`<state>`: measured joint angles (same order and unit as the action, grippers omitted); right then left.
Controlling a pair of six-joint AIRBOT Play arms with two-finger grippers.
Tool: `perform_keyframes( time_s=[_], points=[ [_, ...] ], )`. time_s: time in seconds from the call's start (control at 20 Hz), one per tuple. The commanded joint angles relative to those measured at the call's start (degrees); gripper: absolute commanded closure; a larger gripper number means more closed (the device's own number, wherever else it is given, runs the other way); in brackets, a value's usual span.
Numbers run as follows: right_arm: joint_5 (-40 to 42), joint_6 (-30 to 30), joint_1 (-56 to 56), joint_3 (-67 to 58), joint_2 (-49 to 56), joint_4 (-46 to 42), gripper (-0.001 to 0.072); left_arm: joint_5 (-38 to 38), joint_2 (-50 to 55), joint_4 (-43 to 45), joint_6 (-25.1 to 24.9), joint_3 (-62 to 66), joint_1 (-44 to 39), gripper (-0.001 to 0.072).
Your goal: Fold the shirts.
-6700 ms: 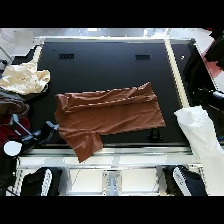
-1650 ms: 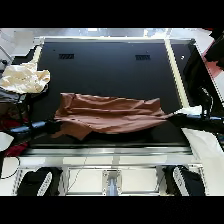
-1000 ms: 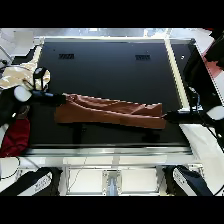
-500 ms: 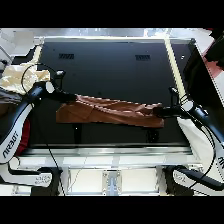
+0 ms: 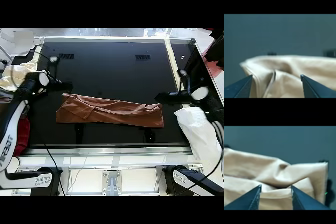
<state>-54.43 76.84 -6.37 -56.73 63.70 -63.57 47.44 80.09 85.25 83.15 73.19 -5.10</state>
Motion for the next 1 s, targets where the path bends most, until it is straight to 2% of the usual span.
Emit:
perform_keyframes(
  time_s=[0.0, 0.1, 0.3, 0.35, 0.45, 0.55, 0.65, 0.7, 0.95],
  points=[
    [-4.33, 4.74, -5.90, -4.79, -6.99, -3.37, 0.0216, -2.93, -7.56, 0.00, -0.04, 2.03, -0.83, 0.0005],
    [-5.20, 7.17, -13.92, -4.42, -10.27, -2.84, 0.0183, -4.20, -11.30, 0.02, -0.13, 2.12, -2.45, 0.0006],
    [-9.70, 8.13, -30.27, 1.84, -11.82, 3.34, 0.0184, -4.68, -11.74, 0.04, -3.08, 4.81, -8.52, 0.0008],
    [-11.41, 7.56, -33.33, 4.87, -11.34, 5.62, 0.0184, -4.87, -10.93, 0.07, -3.32, 5.64, -10.05, 0.0009],
    [-15.10, 2.64, -36.81, 10.58, -9.03, 10.80, 0.0185, -4.90, -8.72, 0.02, -3.26, 6.71, -12.52, 0.0009],
    [-19.45, -3.98, -37.09, 13.99, -4.04, 14.73, 0.0177, -4.74, -6.62, 0.00, -2.99, 6.69, -14.14, 0.0010],
    [-21.44, -8.26, -35.74, 14.82, 2.43, 17.64, 0.0053, -4.79, -4.72, -0.02, -3.02, 6.69, -15.61, 0.0010],
    [-21.09, -9.79, -34.67, 14.82, 5.75, 18.82, 0.0030, -4.83, -4.07, 0.00, -3.04, 6.69, -16.06, 0.0010],
    [-11.93, -14.78, -28.33, 14.75, 15.61, 19.93, 0.0025, -4.85, -2.51, 0.07, -3.06, 6.67, -16.55, 0.0010]
  ],
)
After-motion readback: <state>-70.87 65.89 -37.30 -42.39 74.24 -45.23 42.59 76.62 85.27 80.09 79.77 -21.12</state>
